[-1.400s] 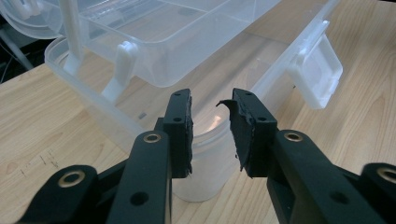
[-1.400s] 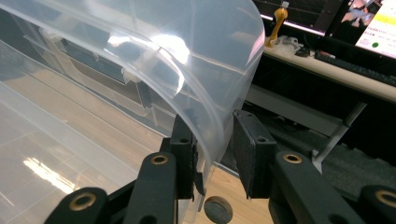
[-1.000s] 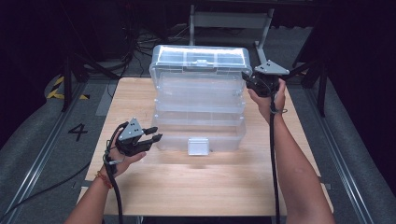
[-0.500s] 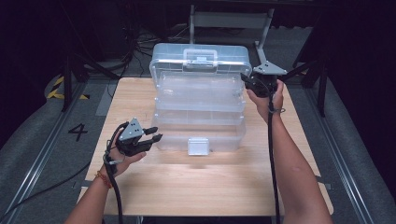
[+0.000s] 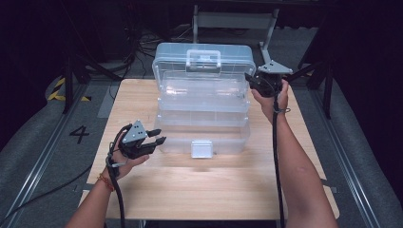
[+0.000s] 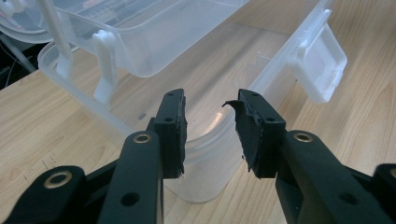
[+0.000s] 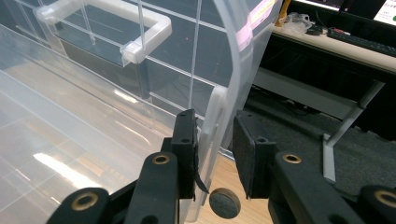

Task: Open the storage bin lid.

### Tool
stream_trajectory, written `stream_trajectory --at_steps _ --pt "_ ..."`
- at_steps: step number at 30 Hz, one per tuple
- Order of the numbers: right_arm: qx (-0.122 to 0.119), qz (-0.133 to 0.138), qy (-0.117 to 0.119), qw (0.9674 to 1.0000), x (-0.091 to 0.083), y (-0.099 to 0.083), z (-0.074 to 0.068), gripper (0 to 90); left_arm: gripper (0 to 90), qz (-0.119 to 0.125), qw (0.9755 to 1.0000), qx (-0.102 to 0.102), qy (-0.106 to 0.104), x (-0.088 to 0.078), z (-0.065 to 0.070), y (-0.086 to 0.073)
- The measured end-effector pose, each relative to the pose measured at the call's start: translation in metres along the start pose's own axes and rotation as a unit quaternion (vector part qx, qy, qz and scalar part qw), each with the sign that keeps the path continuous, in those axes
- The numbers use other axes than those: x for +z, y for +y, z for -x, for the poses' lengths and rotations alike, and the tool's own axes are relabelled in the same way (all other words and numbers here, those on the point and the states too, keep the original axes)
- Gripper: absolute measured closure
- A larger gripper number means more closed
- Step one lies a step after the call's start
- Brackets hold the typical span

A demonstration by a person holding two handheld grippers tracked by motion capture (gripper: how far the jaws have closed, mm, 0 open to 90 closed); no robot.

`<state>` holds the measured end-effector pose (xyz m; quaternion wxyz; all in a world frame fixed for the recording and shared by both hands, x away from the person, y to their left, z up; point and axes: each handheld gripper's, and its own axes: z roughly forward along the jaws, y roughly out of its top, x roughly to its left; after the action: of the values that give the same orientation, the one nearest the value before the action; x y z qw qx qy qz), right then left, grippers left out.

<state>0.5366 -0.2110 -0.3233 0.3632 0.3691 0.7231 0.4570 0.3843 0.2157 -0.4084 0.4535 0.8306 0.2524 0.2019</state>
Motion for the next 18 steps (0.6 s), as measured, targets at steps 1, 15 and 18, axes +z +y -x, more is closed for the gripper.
stream_trajectory --at_steps 1,15,18 --pt "0.003 0.002 0.003 1.0000 0.001 0.000 0.002 72.0 63.3 0.001 1.0000 0.001 -0.001 0.000 0.000 0.000" --pt "0.003 -0.004 0.010 0.9999 0.008 0.007 0.010 76.3 56.9 -0.002 0.9999 0.014 0.009 -0.001 0.000 0.000" --pt "0.009 -0.009 0.017 0.9998 0.012 0.009 0.013 76.4 54.1 0.002 0.9999 0.006 0.008 -0.004 -0.002 -0.002"
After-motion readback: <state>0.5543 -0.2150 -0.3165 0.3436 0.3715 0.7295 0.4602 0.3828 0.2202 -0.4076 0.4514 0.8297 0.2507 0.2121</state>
